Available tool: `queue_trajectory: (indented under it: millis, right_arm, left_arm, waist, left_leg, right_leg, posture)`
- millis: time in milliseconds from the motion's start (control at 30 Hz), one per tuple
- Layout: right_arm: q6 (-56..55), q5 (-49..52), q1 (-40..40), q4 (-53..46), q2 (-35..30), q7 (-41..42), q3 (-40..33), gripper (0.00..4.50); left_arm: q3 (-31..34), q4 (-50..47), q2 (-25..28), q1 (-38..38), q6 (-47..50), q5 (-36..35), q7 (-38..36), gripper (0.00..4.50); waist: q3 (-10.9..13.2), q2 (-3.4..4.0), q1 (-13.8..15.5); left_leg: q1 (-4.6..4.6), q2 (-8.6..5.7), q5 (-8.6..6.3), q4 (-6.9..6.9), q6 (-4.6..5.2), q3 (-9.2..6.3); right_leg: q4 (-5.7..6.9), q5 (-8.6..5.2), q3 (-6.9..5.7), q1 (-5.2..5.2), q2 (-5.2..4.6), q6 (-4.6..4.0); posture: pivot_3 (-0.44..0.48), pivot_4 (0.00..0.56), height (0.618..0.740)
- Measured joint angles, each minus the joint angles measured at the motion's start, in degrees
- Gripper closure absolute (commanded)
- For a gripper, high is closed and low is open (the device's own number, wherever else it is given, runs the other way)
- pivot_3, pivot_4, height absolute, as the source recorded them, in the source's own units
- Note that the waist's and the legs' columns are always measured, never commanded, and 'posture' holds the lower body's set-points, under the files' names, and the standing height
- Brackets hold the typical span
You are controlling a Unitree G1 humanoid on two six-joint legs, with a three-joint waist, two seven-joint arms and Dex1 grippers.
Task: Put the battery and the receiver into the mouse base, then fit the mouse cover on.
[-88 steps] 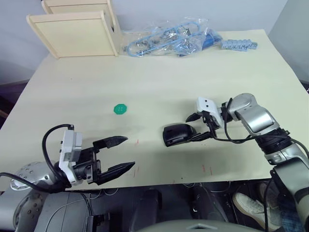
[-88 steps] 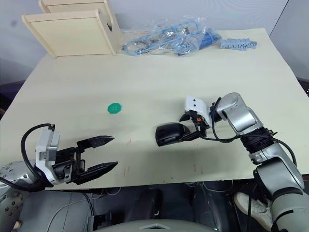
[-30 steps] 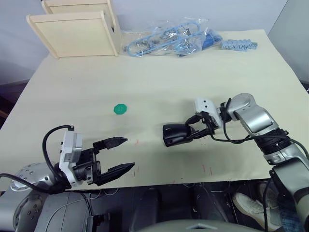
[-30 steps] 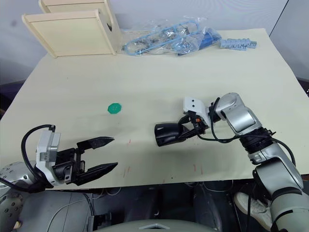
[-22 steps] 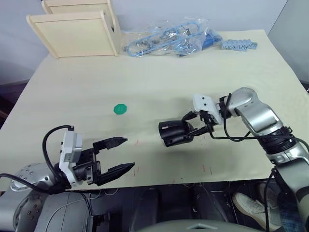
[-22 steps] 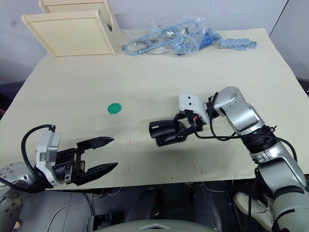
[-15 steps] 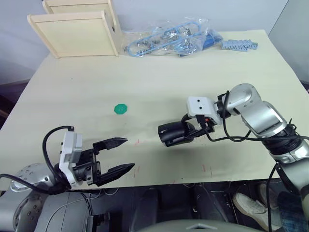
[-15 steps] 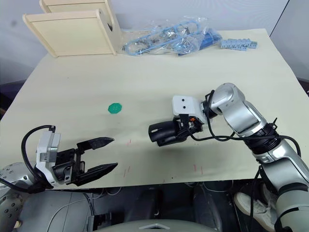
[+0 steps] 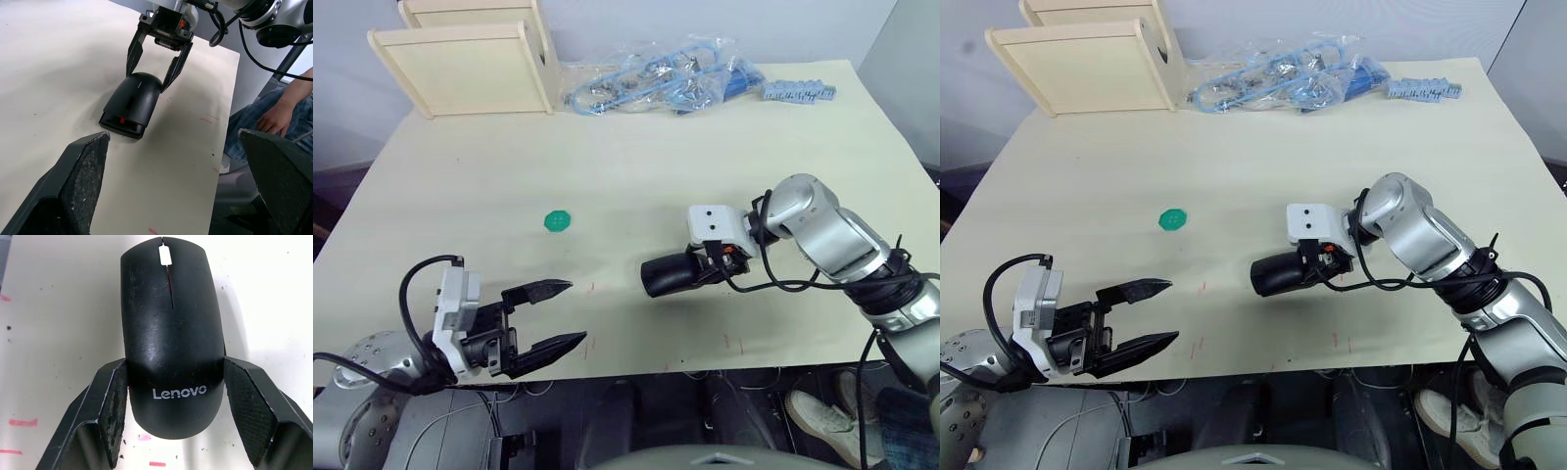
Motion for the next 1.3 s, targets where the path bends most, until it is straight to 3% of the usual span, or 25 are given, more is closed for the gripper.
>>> queue_trajectory:
  millis: [667,1300]
  right_arm:
    - [-4.39,-3.04,-1.74,3.99,0.68,1.81,2.22,1.91]
    - [-0.13,-4.68,-2.91,4.95,2.94,2.35,3.46,1.91]
  left_arm:
    - [-0.01,0.0,0.0,0.03,-0.15,0.03,-0.12,0.0]
    - [-0.13,-0.03,-0.12,0.63,-0.41,0.02,0.22,0.0]
  waist:
    - [0.0,0.0,0.02]
    - [0.0,0.0,0.0]
  left_leg:
    - [0.0,0.0,0.0,0.0,0.0,0.0]
    - [0.0,0.0,0.0,0.0,0.0,-0.01]
  right_leg:
    - [0.0,0.0,0.0,0.0,0.0,0.0]
    - [0.0,0.0,0.0,0.0,0.0,0.0]
  posture:
    - [0.0,0.15,0.74]
    - [0.0,0.15,0.74]
